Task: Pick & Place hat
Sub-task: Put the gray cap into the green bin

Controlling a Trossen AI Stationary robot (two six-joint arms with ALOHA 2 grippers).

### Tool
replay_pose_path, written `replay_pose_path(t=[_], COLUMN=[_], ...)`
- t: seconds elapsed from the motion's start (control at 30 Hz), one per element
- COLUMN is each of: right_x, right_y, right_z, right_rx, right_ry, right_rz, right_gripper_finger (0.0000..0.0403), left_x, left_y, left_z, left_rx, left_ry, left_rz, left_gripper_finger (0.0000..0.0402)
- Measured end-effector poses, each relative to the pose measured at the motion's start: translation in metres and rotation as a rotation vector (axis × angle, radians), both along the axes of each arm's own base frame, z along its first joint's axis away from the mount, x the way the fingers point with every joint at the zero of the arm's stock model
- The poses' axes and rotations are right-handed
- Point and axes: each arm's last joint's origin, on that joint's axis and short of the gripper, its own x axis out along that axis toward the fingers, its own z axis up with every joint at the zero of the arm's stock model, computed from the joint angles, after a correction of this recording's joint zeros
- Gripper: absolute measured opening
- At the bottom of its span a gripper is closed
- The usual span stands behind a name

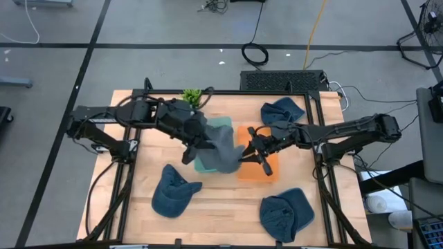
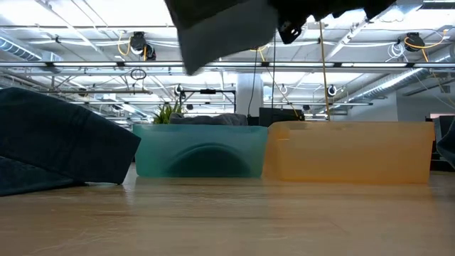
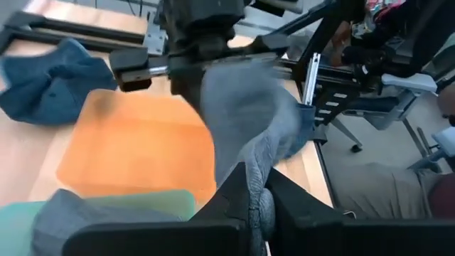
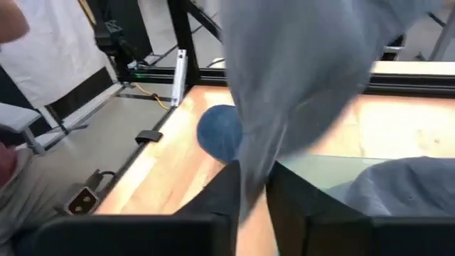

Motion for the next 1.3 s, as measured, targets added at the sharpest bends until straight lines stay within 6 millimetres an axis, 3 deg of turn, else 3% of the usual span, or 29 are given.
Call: replay_pose_path(t=[0.13, 0.27, 0.5, 0.77, 0.9, 1.0, 1.3], right_x=[-0.005, -0.015, -0.036, -0.059, -0.067, -0.070, -0.076], right_y=[-0.006, -0.018, -0.037, -0.054, -0.062, -0.068, -0.081], right_z=[0.001, 0.008, 0.038, 0.065, 0.070, 0.072, 0.083], right_rx=[-0.046, -0.154, -0.244, -0.234, -0.142, -0.111, -0.049], right_ry=[0.016, 0.012, -0.136, -0.301, -0.334, -0.348, -0.456], right_rz=[-0.053, -0.227, -0.563, -0.552, -0.455, -0.417, -0.321], right_gripper_finger=[0.0095, 0.0128, 0.0145, 0.0142, 0.0142, 0.0142, 0.0141], left_x=[-0.013, -0.033, -0.063, -0.091, -0.102, -0.097, -0.059], left_y=[0.005, 0.011, 0.021, 0.028, 0.029, 0.030, 0.034], left_z=[0.013, 0.039, 0.084, 0.115, 0.119, 0.114, 0.090], left_rx=[0.019, 0.043, 0.089, 0.121, 0.170, 0.183, 0.170], left_ry=[-0.037, -0.096, -0.158, -0.206, -0.171, -0.134, 0.020], left_rz=[0.018, 0.061, 0.114, 0.157, 0.173, 0.170, 0.139], left_gripper_finger=[0.0015, 0.0015, 0.0015, 0.0015, 0.0015, 0.0015, 0.0015])
